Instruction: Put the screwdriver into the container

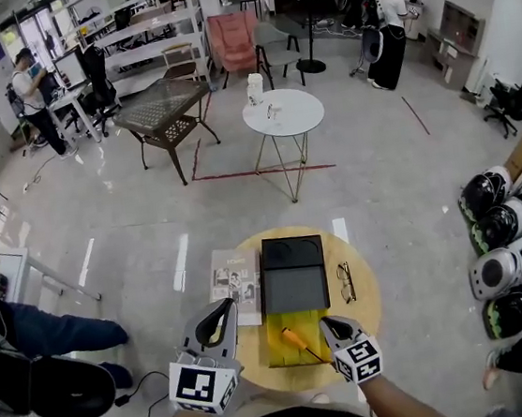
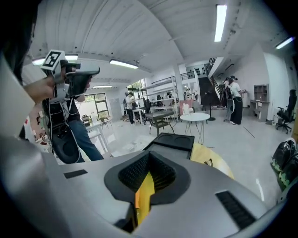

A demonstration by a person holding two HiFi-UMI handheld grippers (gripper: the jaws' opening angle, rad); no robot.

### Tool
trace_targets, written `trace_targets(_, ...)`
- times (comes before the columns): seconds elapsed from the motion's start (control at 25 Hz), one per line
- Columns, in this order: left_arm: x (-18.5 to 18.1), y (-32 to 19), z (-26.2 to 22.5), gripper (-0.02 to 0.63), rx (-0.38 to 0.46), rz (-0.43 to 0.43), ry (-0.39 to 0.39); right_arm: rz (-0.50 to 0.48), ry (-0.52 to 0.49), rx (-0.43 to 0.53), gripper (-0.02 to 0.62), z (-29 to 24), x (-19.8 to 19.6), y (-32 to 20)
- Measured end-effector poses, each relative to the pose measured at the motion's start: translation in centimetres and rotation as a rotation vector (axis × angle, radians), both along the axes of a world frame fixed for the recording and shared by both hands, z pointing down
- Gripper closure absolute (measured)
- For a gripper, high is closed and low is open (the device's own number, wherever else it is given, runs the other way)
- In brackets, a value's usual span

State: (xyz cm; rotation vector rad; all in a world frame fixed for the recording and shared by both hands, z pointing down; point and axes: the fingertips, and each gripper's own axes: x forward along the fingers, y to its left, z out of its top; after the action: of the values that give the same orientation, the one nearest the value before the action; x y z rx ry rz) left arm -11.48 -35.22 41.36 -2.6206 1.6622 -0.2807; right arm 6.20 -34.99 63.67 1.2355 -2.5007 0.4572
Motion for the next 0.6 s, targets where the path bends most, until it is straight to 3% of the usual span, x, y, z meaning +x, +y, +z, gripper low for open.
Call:
trace_targets(0.4,2.1,1.6,-1.1,0.589,0.022,0.013,0.0,-0.02,-0.054,0.118,0.581,-7.3,1.4,1.7)
trace_targets(0.6,1.7,2.6,-1.9,0.589,0.072,-0.041,0.055,-0.037,-0.072,0.163,0.581,-10.4,1.9,2.7)
